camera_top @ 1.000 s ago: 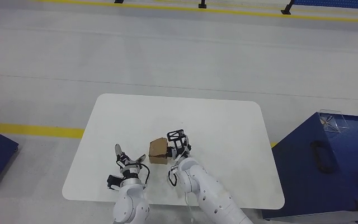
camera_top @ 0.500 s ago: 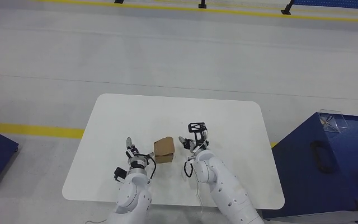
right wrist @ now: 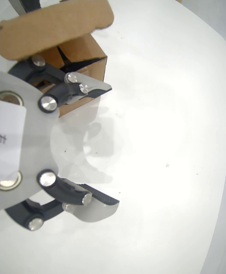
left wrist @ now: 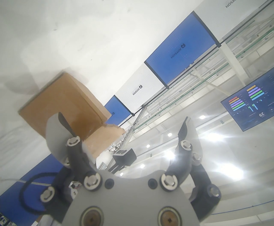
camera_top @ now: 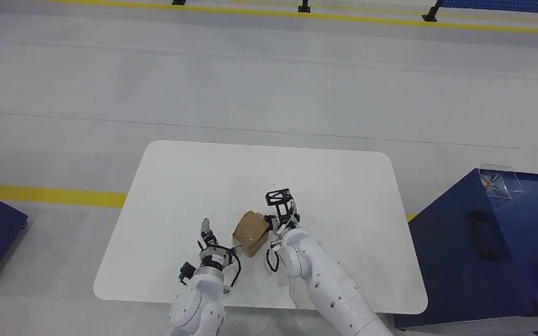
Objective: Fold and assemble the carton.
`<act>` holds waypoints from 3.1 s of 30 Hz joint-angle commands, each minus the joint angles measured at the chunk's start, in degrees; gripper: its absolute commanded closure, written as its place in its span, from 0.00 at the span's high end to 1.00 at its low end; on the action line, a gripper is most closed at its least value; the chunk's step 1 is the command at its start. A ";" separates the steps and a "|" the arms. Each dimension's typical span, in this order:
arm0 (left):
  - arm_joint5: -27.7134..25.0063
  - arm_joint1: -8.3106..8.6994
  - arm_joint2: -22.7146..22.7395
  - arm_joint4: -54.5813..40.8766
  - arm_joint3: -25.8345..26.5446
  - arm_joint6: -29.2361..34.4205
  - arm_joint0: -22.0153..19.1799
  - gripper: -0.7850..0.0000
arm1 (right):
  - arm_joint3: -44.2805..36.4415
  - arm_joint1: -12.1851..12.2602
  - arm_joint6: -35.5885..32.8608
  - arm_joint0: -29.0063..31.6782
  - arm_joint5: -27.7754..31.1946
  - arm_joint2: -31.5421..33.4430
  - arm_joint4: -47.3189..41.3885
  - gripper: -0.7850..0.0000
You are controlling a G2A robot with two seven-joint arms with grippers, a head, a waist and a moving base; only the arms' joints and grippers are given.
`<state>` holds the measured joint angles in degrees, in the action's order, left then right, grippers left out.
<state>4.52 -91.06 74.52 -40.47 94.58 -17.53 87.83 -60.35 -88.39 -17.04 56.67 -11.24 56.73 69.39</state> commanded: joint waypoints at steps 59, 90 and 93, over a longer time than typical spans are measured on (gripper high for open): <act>39.88 4.59 -4.85 50.74 7.26 23.75 -5.91 0.51 | -12.49 2.35 -9.70 4.49 7.95 8.62 -6.98 1.00; 36.02 3.85 -6.60 48.40 1.68 18.17 -6.96 0.51 | -12.06 2.39 -5.16 5.04 6.19 6.03 1.10 1.00; 35.82 3.88 -6.51 48.29 1.80 18.24 -6.81 0.50 | -11.83 2.27 -5.16 5.11 5.94 5.20 1.96 1.00</act>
<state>40.38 -87.19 67.98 7.87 96.35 0.65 80.98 -72.30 -86.05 -22.26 61.77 -5.30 62.31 71.16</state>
